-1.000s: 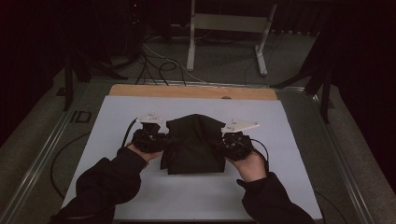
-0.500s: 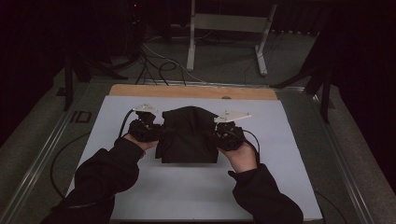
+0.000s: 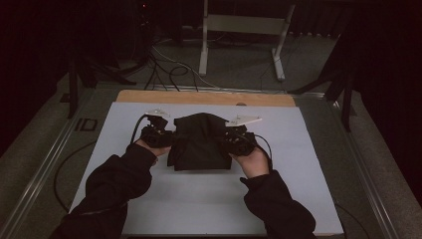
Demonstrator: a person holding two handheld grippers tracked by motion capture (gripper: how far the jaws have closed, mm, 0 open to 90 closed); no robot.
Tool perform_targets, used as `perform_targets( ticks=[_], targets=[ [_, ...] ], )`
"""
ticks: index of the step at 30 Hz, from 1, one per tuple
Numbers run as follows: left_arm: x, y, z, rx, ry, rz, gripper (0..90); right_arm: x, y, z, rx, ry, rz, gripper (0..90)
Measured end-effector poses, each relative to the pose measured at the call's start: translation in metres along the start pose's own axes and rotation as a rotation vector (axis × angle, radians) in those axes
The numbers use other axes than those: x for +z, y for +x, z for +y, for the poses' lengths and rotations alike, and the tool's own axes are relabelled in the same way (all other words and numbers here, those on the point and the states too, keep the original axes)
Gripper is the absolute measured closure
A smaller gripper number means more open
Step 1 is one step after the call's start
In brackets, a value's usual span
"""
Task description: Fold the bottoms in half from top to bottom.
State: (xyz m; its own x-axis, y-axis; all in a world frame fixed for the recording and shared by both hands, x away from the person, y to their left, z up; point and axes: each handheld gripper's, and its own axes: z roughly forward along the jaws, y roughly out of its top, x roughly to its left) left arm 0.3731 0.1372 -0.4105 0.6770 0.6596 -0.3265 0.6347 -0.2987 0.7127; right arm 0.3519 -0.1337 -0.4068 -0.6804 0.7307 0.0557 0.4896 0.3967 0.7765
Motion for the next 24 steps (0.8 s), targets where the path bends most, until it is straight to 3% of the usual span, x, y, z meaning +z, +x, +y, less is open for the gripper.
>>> perform_targets(
  ticks=[12,24],
  targets=[
    [0.02,0.016,-0.011,-0.004,0.031,-0.031,74.1,0.021,-0.007,-0.014,0.029,0.043,0.0,77.6],
    [0.037,0.032,-0.021,-0.024,0.041,-0.016,74.0,0.044,-0.012,-0.022,0.035,0.079,-0.017,77.5]
  ],
)
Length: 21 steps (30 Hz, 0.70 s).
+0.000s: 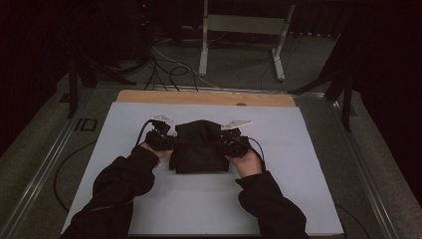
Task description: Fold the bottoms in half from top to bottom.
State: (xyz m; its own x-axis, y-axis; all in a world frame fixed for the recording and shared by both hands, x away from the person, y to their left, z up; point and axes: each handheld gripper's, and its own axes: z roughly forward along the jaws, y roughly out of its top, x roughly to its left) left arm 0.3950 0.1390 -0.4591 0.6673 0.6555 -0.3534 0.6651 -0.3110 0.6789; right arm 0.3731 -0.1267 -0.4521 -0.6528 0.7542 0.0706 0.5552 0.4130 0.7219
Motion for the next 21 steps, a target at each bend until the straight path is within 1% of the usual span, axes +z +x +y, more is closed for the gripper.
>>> perform_targets(
  ticks=[2,8,10,11,13,19,21],
  targets=[
    [0.003,0.002,-0.001,-0.006,0.001,0.009,74.0,0.003,-0.001,-0.001,-0.007,0.006,-0.009,77.5],
    [0.012,0.008,-0.002,-0.013,0.006,0.029,73.8,0.011,-0.005,-0.003,0.005,0.008,-0.016,77.5],
    [0.013,0.009,-0.003,-0.016,0.009,0.029,73.8,0.013,-0.005,-0.004,0.003,0.008,-0.021,77.4],
    [0.016,0.01,-0.004,-0.012,0.013,0.039,73.8,0.015,-0.006,-0.005,0.003,0.013,-0.022,77.4],
    [0.018,0.011,-0.004,-0.016,0.016,0.04,73.7,0.02,-0.007,-0.007,-0.003,0.023,-0.03,77.4],
    [0.025,0.014,-0.005,-0.031,0.023,0.05,73.6,0.028,-0.01,-0.01,0.006,0.037,-0.044,77.3],
    [0.026,0.016,-0.005,-0.037,0.025,0.059,73.5,0.03,-0.01,-0.01,0.01,0.041,-0.048,77.3]
  ],
)
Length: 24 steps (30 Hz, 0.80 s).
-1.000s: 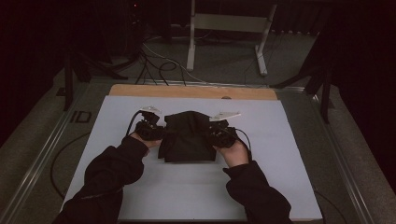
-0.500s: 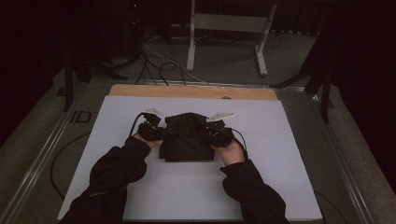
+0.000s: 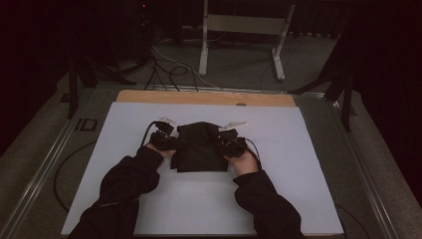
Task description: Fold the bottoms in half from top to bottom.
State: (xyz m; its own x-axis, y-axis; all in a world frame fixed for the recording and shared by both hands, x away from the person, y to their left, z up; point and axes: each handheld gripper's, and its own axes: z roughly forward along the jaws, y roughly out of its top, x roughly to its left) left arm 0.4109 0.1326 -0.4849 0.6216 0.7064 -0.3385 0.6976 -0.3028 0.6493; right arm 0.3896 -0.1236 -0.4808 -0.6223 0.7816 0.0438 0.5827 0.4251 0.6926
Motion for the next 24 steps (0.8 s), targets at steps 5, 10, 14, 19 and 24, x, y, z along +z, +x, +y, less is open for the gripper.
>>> perform_targets(
  ticks=[5,10,14,19,24],
  targets=[
    [0.005,0.004,-0.001,-0.007,0.002,0.013,73.1,0.004,-0.001,0.0,-0.002,0.007,-0.008,77.2],
    [0.01,0.006,-0.001,-0.01,0.003,0.024,72.6,0.01,-0.003,-0.001,0.006,0.013,-0.015,77.1],
    [0.013,0.006,-0.001,-0.009,0.008,0.033,72.5,0.013,-0.004,-0.002,0.004,0.019,-0.023,77.0],
    [0.017,0.009,0.0,-0.021,0.009,0.035,72.4,0.017,-0.006,-0.001,-0.001,0.03,-0.036,77.0],
    [0.022,0.009,0.003,-0.014,0.014,0.036,72.4,0.02,-0.01,0.001,-0.005,0.035,-0.052,77.0]
  ],
)
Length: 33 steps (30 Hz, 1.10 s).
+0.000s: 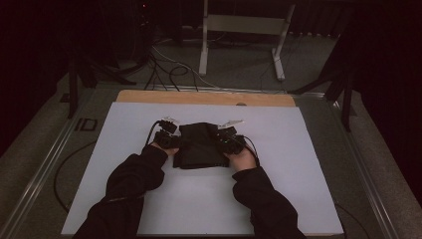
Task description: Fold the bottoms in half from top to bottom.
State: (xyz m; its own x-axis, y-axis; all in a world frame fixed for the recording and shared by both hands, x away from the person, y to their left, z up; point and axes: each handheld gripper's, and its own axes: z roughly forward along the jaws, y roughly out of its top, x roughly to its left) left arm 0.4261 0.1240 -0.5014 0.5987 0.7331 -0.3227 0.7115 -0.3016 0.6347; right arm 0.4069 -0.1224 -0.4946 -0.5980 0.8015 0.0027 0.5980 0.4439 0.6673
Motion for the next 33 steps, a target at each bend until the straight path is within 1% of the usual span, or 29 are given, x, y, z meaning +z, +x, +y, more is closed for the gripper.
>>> perform_targets(
  ticks=[3,5,6,8,14,19,20,21,23,25,26,27,29,31,32,33],
  targets=[
    [0.003,0.0,0.003,0.0,0.008,0.01,72.3,0.001,-0.002,0.001,0.003,0.006,0.0,77.0],
    [0.004,0.001,0.003,0.003,0.001,0.014,72.2,0.003,-0.003,0.0,0.008,0.01,0.0,76.9],
    [0.006,0.001,0.004,-0.003,0.001,0.017,72.1,0.004,-0.004,0.0,0.009,0.012,-0.001,76.7],
    [0.008,-0.001,0.004,0.009,0.011,0.03,72.2,0.006,-0.005,-0.002,0.017,0.016,-0.002,76.6],
    [0.011,0.0,0.003,0.004,0.022,0.043,71.5,0.009,-0.005,-0.004,0.006,0.021,-0.008,76.3],
    [0.012,0.0,0.002,0.01,0.016,0.053,68.9,0.012,-0.006,-0.004,0.0,0.022,-0.01,75.9],
    [0.012,0.0,0.002,0.01,0.016,0.053,68.9,0.012,-0.006,-0.004,-0.011,0.021,-0.008,75.9],
    [0.013,0.0,0.0,0.01,0.015,0.066,65.7,0.013,-0.008,-0.004,-0.03,0.014,-0.01,75.5],
    [0.014,0.0,0.0,0.015,0.02,0.079,63.2,0.015,-0.008,-0.004,-0.029,0.011,-0.014,75.2],
    [0.014,0.0,0.0,0.014,0.023,0.081,61.4,0.016,-0.008,-0.004,-0.034,0.013,-0.021,74.9],
    [0.014,0.0,0.0,0.025,0.025,0.089,61.4,0.016,-0.007,-0.004,-0.039,0.016,-0.02,74.8],
    [0.014,-0.001,0.0,0.026,0.026,0.092,59.7,0.017,-0.007,-0.005,-0.04,0.013,-0.025,74.2],
    [0.014,-0.001,0.0,0.034,0.029,0.103,58.7,0.017,-0.007,-0.005,-0.031,0.013,-0.022,73.1],
    [0.015,-0.002,0.0,0.035,0.03,0.107,57.7,0.017,-0.007,-0.005,-0.033,0.013,-0.023,72.3],
    [0.015,-0.002,0.001,0.041,0.033,0.116,57.7,0.017,-0.007,-0.005,-0.033,0.014,-0.026,71.7],
    [0.015,-0.002,0.001,0.045,0.034,0.118,55.1,0.017,-0.007,-0.004,-0.038,0.014,-0.036,68.4]
  ],
)
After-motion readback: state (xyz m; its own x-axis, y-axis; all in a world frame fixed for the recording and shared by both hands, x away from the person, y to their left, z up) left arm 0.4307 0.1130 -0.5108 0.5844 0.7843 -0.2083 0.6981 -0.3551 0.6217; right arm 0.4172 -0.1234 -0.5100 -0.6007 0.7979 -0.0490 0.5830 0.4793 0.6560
